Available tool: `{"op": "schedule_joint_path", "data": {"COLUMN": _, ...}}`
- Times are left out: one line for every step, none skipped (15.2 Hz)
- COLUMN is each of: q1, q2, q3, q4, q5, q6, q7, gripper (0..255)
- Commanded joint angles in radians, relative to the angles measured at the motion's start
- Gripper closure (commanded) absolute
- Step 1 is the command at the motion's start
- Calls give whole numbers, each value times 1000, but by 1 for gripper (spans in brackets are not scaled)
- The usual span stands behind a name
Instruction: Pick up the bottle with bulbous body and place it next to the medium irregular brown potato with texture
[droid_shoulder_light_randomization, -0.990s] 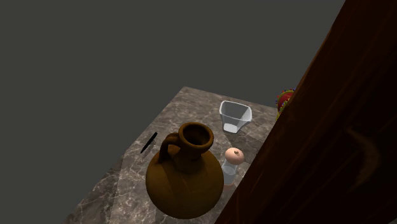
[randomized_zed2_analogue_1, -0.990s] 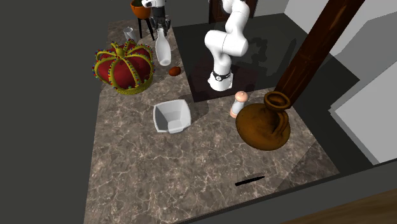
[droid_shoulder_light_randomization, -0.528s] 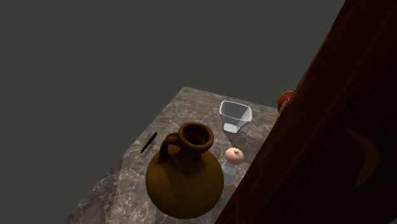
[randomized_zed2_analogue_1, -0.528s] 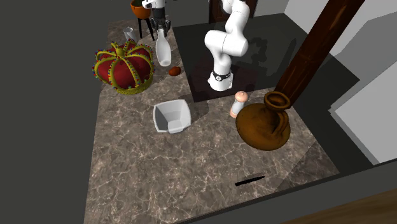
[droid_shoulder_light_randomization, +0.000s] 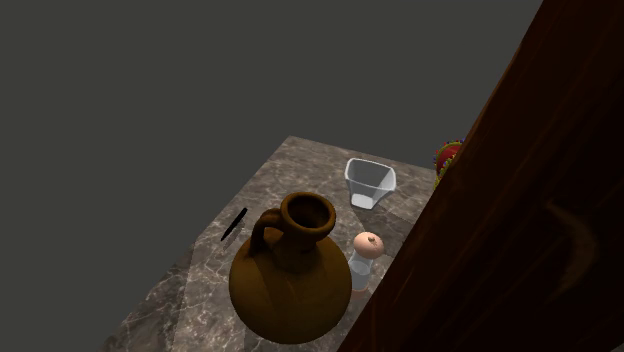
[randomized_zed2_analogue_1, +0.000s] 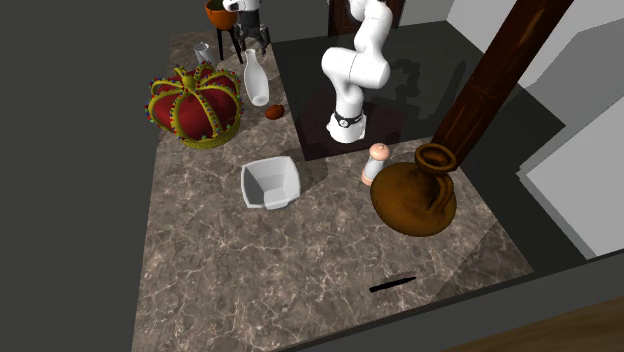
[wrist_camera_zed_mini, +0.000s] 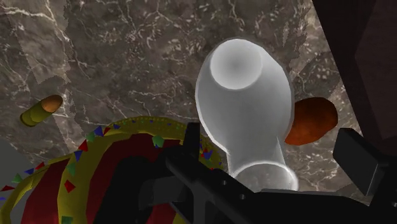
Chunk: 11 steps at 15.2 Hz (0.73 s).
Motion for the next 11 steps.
{"op": "schedule_joint_path", "data": {"q1": 8, "q2": 16, "q3": 33, "q4": 36, "q5": 30, "q6": -29, "q7": -7, "gripper": 0}}
{"op": "schedule_joint_path", "data": {"q1": 14, "q2": 27, "q3": 54, "q4": 61, "q5": 49, "q6": -49, "q7": -12, "gripper": 0}}
{"op": "schedule_joint_path", "data": {"q1": 18, "q2": 37, "q3": 70, "q4": 81, "q5": 64, "q6": -65, "q7": -16, "gripper": 0}}
{"op": "schedule_joint_path", "data": {"q1": 18, "q2": 37, "q3": 70, "q4": 81, "q5": 64, "q6": -65, "q7": -16, "gripper": 0}}
{"op": "schedule_joint_path", "data": {"q1": 18, "q2": 37, "q3": 70, "q4": 81, "q5": 64, "q6": -65, "q7": -16, "gripper": 0}}
{"op": "schedule_joint_path", "data": {"q1": 18, "q2": 37, "q3": 70, "q4": 81, "q5": 64, "q6": -65, "q7": -16, "gripper": 0}}
{"op": "schedule_joint_path", "data": {"q1": 18, "q2": 37, "q3": 70, "q4": 81, "q5": 64, "q6": -65, "q7": -16, "gripper": 0}}
{"op": "schedule_joint_path", "data": {"q1": 18, "q2": 37, "q3": 70, "q4": 81, "q5": 64, "q6": -65, "q7": -16, "gripper": 0}}
{"op": "schedule_joint_path", "data": {"q1": 18, "q2": 37, "q3": 70, "q4": 81, "q5": 64, "q6": -65, "q7": -16, "gripper": 0}}
{"op": "schedule_joint_path", "data": {"q1": 18, "q2": 37, "q3": 70, "q4": 81, "q5": 64, "q6": -65, "q7": -16, "gripper": 0}}
{"op": "schedule_joint_path", "data": {"q1": 18, "q2": 37, "q3": 70, "q4": 81, "q5": 64, "q6": -64, "q7": -16, "gripper": 0}}
